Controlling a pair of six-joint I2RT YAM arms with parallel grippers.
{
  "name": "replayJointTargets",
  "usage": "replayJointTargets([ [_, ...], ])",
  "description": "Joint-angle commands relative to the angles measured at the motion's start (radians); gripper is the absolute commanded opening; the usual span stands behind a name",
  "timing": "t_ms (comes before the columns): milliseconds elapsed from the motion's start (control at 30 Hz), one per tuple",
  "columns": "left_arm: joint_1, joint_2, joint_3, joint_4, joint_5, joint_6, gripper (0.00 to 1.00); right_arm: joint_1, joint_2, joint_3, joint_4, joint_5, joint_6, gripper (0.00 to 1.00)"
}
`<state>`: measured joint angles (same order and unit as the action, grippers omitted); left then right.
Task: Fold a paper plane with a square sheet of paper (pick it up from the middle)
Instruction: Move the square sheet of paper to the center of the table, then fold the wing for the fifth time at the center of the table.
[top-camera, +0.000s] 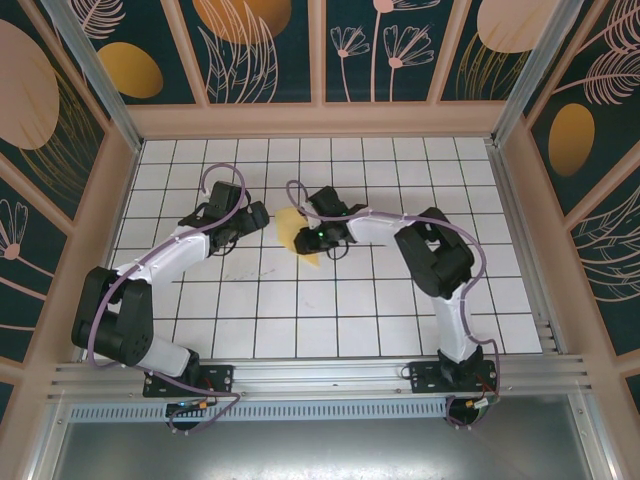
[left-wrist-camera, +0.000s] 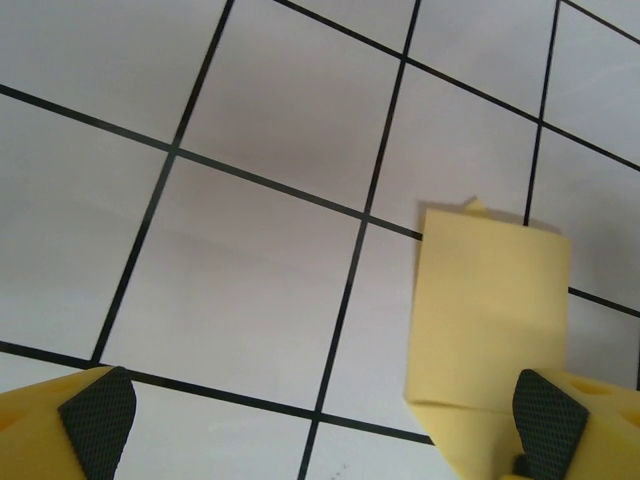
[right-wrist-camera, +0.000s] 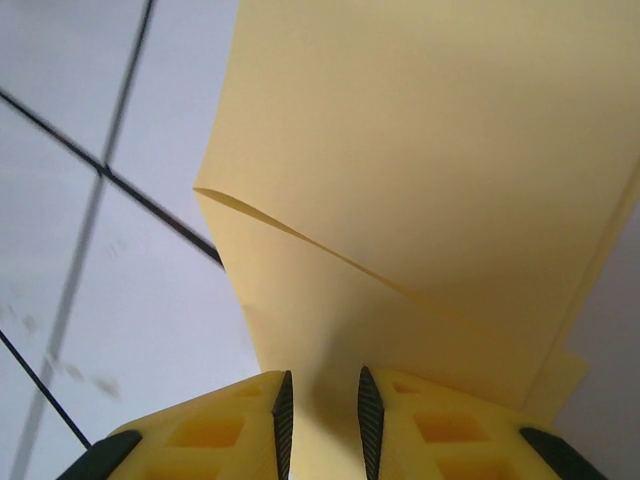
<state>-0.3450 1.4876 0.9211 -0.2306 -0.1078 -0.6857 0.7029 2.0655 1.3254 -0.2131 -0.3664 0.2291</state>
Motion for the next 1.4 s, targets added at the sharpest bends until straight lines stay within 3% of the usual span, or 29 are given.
replayJointTargets([
  [0,0.008,-0.035,-0.031,0.058,0.090,0.023,0.98,-0.034,-0.059,-0.084,-0.169,-0.028,-0.267,0.28],
  [100,0.008,-0.037,-0.042,0.097,0.157,0.011,0.99,-0.036,-0.125,-0.106,-0.185,-0.049,-0.315,0.29],
  [200,0.007,-0.035,-0.049,0.120,0.204,-0.006,0.99,-0.034,-0.216,-0.128,-0.124,-0.061,-0.231,0.33],
  [400,0.006,-0.030,-0.088,0.192,0.300,-0.075,0.98,-0.019,-0.353,-0.260,0.157,0.023,0.254,0.38],
  [500,0.006,-0.025,-0.106,0.227,0.343,-0.117,0.98,0.036,-0.352,-0.283,0.188,0.157,0.458,0.38],
  [600,0.002,-0.025,-0.133,0.269,0.369,-0.157,0.98,0.062,-0.327,-0.291,0.211,0.202,0.577,0.38],
  [833,-0.022,0.016,-0.138,0.301,0.410,-0.207,0.92,0.054,-0.259,-0.282,0.213,0.231,0.629,0.33],
  [1233,-0.081,0.088,-0.132,0.353,0.448,-0.263,0.89,-0.008,-0.214,-0.379,0.318,0.141,0.689,0.31],
  [1367,-0.102,0.110,-0.136,0.380,0.474,-0.301,0.87,-0.047,-0.212,-0.458,0.419,0.056,0.707,0.31],
])
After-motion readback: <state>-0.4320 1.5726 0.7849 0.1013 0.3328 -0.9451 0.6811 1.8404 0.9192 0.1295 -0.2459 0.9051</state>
